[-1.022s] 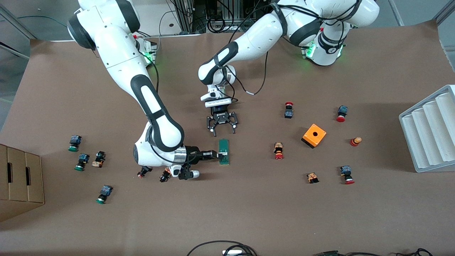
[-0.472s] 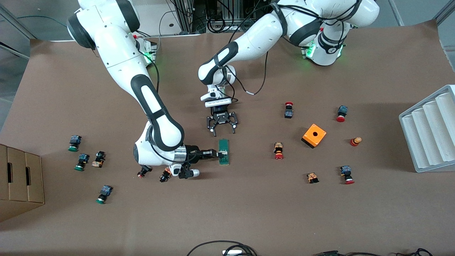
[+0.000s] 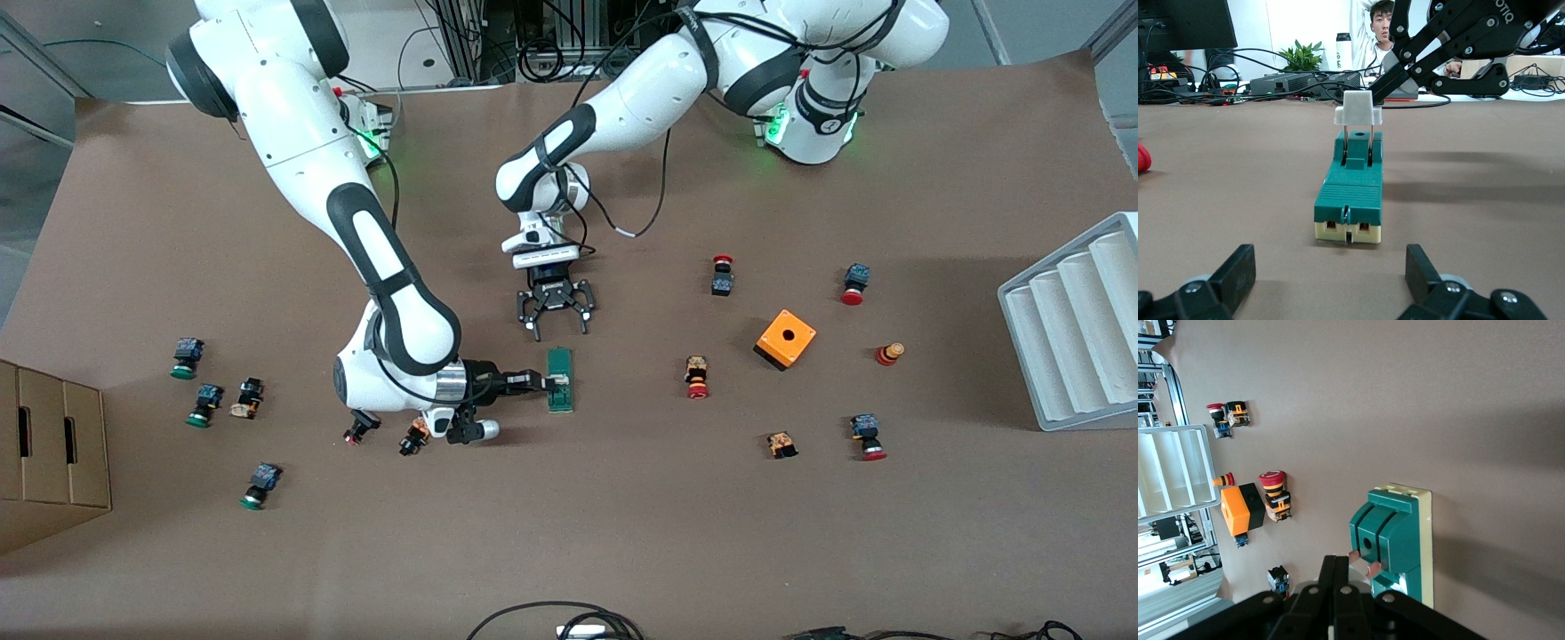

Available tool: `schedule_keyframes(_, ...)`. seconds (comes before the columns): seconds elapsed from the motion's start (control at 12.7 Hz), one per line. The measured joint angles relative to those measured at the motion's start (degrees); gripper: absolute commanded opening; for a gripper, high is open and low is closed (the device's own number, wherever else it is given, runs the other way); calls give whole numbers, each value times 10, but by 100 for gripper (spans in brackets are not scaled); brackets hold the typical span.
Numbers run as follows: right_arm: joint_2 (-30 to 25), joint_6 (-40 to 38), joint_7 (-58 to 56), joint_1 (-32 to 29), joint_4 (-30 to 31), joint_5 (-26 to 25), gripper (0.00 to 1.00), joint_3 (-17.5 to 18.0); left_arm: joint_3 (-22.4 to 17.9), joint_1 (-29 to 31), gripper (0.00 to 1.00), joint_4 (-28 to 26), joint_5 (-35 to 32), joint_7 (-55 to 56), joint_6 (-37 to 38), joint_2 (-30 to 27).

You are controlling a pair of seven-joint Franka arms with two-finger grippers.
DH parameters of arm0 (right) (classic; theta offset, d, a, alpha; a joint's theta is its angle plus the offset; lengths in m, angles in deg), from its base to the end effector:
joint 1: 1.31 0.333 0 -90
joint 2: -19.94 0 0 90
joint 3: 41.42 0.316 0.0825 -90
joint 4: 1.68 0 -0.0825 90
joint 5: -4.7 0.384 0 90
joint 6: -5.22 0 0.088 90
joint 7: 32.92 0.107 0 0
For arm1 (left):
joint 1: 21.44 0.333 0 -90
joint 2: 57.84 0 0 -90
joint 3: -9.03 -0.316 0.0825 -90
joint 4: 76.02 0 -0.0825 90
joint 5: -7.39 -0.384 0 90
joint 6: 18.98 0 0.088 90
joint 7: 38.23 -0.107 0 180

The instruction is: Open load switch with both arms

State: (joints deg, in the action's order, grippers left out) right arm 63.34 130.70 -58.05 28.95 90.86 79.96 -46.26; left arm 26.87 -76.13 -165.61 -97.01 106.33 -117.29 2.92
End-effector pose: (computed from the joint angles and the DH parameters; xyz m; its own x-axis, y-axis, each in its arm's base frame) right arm 0.6045 0.3340 0.1843 0.9911 0.0423 -0.1261 -0.0738 -0.6140 -0.7858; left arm 0.3030 -0.5804 0.0445 0.2539 0.0214 0.9670 0.1552 -0.9877 -0.0189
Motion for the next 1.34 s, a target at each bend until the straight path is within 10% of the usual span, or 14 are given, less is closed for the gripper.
schedule_keyframes(1.34,-7,0,-1,6,13,0,0,0,0,0,100,0,0,0,0,0)
